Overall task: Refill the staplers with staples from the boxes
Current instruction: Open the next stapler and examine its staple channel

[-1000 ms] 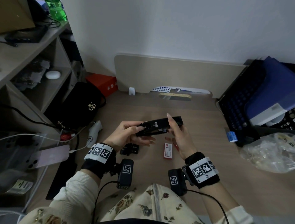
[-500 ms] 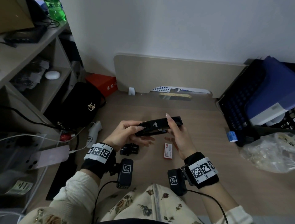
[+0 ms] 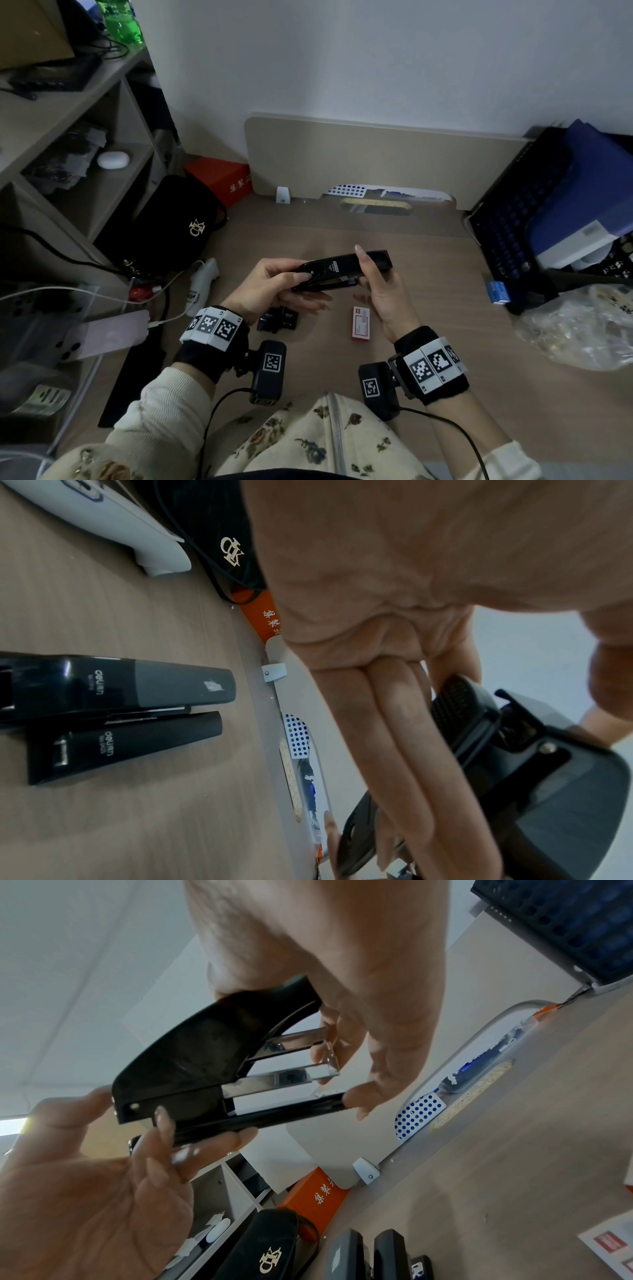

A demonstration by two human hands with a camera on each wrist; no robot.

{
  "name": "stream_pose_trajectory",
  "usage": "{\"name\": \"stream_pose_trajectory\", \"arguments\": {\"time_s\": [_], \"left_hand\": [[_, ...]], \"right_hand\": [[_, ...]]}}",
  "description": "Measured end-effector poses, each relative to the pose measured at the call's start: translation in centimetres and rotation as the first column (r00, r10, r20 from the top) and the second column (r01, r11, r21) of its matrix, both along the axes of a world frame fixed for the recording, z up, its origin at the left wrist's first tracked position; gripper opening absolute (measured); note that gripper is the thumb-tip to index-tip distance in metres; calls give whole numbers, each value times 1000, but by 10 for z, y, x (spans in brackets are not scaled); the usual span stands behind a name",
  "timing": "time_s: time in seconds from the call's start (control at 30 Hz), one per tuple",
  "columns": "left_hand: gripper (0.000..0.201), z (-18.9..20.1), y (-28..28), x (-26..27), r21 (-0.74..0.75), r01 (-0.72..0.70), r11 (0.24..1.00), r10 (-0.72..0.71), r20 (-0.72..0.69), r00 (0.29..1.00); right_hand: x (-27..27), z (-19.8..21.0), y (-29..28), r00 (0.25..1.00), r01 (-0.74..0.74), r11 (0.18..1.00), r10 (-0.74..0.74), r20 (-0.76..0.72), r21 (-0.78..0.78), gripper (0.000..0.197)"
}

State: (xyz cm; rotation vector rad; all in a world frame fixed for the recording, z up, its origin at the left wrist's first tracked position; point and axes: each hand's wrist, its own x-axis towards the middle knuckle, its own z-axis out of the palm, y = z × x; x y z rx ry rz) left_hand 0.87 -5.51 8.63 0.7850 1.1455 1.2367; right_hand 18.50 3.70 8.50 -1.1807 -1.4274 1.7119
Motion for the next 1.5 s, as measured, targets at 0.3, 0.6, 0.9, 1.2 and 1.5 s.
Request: {"name": "stream_pose_trajectory", "arguments": {"time_s": [0.3, 0.6, 0.9, 1.2, 1.5], "left_hand": [[41, -4, 0, -2, 6, 9, 1000, -9, -4, 1000], [42, -6, 1, -2, -2, -5, 1000, 5, -9, 1000], [40, -6, -1, 0, 24, -4, 1000, 4, 25, 1000], [49, -4, -2, -1, 59, 24, 998, -28, 65, 998], [49, -1, -3, -2, 80, 36, 996, -44, 92, 995]], "right_hand": [[0, -1, 1, 1000, -15, 1000, 15, 7, 14, 47], [0, -3, 2, 1000, -13, 1000, 13, 11, 19, 54], [2, -5, 3, 1000, -31, 999, 31, 7, 40, 50], [1, 1, 1, 999, -20, 998, 22, -37, 62, 38], [1, 1, 0, 999, -11, 994, 16, -48, 105, 25]]}}
